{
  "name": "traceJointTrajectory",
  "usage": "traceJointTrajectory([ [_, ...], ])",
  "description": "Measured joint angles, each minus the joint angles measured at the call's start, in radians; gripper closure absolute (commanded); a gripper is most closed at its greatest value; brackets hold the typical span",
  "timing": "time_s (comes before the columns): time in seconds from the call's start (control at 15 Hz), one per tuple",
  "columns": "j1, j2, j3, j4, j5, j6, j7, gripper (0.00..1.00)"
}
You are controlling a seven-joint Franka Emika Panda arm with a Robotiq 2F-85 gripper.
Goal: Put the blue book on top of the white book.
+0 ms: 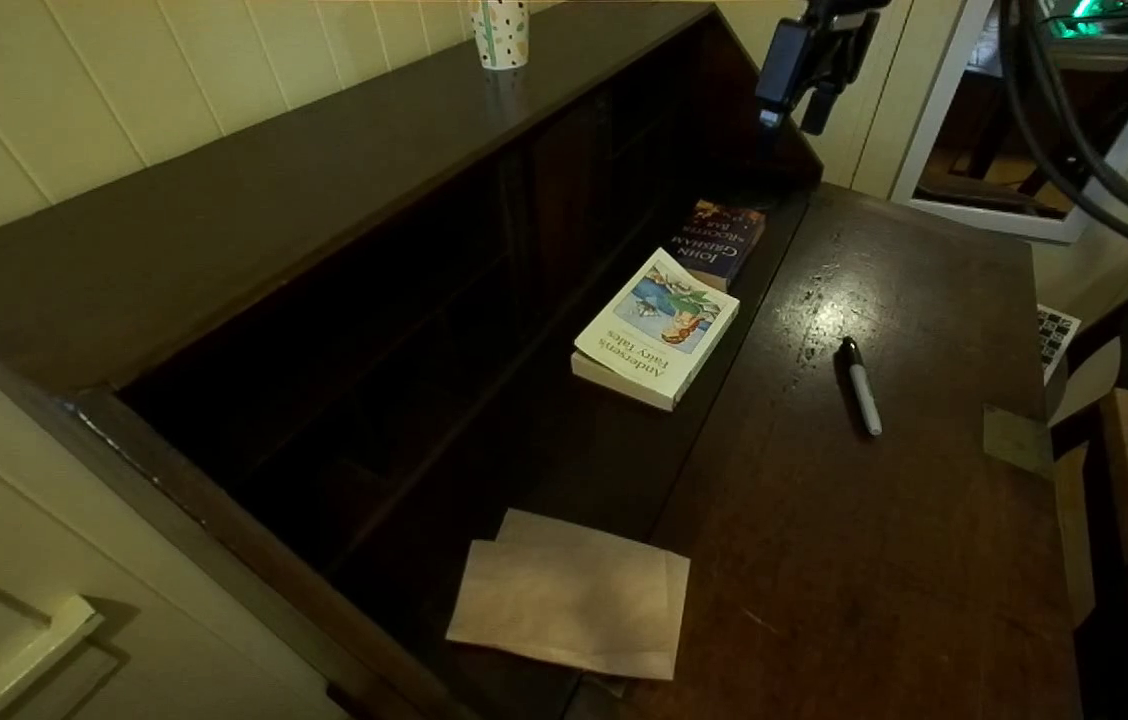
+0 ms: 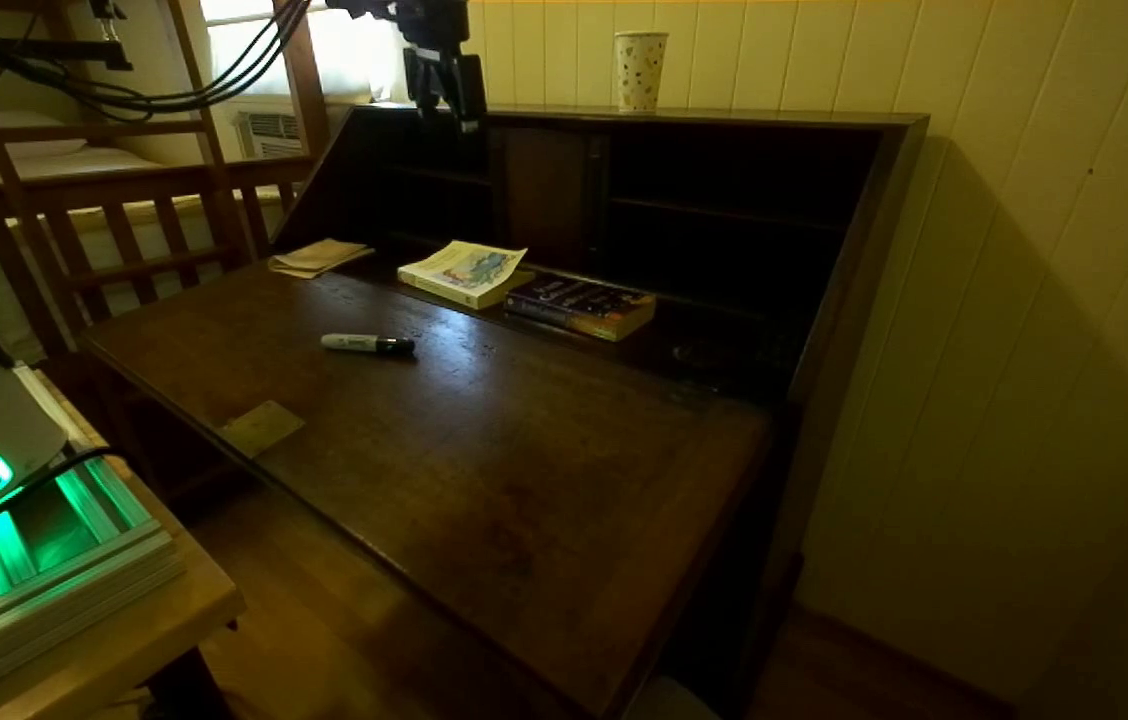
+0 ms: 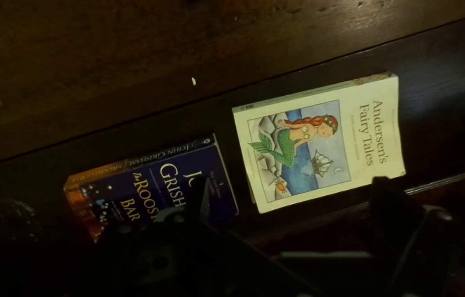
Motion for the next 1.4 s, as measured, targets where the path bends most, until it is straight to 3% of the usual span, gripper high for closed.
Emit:
traceJointTrajectory([
  [0.33,-0.021,0.157,-0.002,0.017,0.001,0.14,-0.017,0.0],
  [0.73,-0.045,0.314,-0.002,0.085,-0.044,0.221,-0.043,0.0],
  [1.13,-0.046,0.404,-0.007,0.117,-0.156,0.311,-0.033,0.0],
  [1.4,-0.045,0.444,-0.007,0.114,-0.171,0.396,-0.032,0.0],
])
